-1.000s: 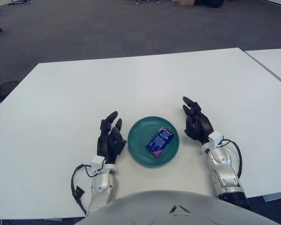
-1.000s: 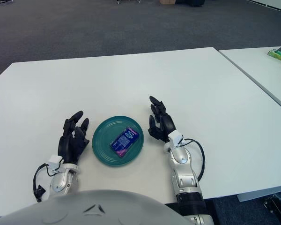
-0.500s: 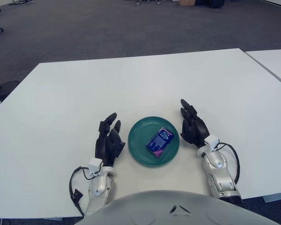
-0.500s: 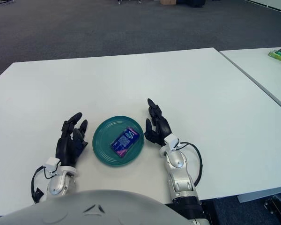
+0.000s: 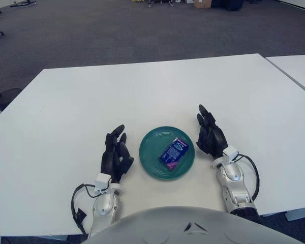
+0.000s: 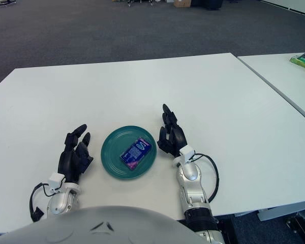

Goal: Put the gum into the plate.

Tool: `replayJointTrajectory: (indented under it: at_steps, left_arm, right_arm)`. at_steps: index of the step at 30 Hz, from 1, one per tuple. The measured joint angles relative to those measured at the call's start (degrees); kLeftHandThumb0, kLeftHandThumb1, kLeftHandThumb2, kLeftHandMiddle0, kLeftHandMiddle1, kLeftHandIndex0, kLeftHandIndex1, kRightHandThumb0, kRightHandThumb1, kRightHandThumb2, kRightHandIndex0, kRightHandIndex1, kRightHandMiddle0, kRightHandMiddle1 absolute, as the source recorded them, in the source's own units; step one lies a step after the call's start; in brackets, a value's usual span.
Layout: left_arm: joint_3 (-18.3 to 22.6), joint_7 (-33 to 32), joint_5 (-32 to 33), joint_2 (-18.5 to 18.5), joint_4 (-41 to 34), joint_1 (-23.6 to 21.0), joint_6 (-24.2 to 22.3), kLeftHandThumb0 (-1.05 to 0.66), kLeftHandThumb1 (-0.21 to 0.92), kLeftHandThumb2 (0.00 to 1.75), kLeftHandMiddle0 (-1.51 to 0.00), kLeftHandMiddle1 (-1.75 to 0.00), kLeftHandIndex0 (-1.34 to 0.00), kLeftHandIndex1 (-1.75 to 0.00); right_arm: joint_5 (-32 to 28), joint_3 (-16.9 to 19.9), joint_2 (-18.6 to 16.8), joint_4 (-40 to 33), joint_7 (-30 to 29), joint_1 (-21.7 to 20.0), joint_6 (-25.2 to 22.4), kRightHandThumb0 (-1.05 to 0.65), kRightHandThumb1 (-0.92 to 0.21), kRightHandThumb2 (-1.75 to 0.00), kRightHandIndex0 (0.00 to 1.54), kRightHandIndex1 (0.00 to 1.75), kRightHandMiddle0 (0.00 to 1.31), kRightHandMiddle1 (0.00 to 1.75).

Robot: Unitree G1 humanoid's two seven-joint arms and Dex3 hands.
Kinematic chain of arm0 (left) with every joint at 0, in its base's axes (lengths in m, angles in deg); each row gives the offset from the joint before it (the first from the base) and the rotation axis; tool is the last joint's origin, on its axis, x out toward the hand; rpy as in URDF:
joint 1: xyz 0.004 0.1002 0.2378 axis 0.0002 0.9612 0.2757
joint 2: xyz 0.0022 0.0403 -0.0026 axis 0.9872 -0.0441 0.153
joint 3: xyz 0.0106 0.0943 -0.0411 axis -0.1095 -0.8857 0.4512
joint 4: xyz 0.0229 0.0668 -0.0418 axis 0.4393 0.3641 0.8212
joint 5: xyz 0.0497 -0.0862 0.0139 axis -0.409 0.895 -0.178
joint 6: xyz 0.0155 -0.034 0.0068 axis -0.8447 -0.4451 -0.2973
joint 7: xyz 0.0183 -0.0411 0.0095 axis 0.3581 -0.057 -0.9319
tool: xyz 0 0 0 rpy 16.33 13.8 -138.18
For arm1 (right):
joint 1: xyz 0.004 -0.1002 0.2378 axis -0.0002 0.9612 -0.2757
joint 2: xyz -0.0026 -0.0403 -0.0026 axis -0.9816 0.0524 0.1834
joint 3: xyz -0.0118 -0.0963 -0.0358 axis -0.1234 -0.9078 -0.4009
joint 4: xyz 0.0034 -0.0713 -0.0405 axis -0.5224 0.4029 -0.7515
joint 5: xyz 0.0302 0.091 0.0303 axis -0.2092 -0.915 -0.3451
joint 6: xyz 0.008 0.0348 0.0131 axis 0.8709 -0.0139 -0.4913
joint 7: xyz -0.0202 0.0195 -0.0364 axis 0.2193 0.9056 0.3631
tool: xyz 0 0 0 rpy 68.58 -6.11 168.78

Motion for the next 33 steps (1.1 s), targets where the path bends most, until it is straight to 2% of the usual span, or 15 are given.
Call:
replayJointTrajectory:
  at_steps: [10,33]
  left_arm:
    - [0.6,-3.0,-4.1,-0.5,0.4,0.4,0.8,-0.84,0.92,1.01,-0.21,0.00,0.00,-0.53]
    - [1.2,-3.8,-5.0,0.0,1.6,0.4,3.0,-0.86,0.92,1.00,-0.17,0.00,0.00,-0.49]
  right_arm:
    - [0.1,0.4,-0.5,1.8,-2.0,-0.9,2.2,-0.84,-0.92,-0.98,0.01,0.00,0.03,0.05]
    - [0.2,1.4,-1.2,2.5,-2.3,-1.1,3.0,-0.83,-0.92,-0.95,0.02,0.00,0.02,0.10]
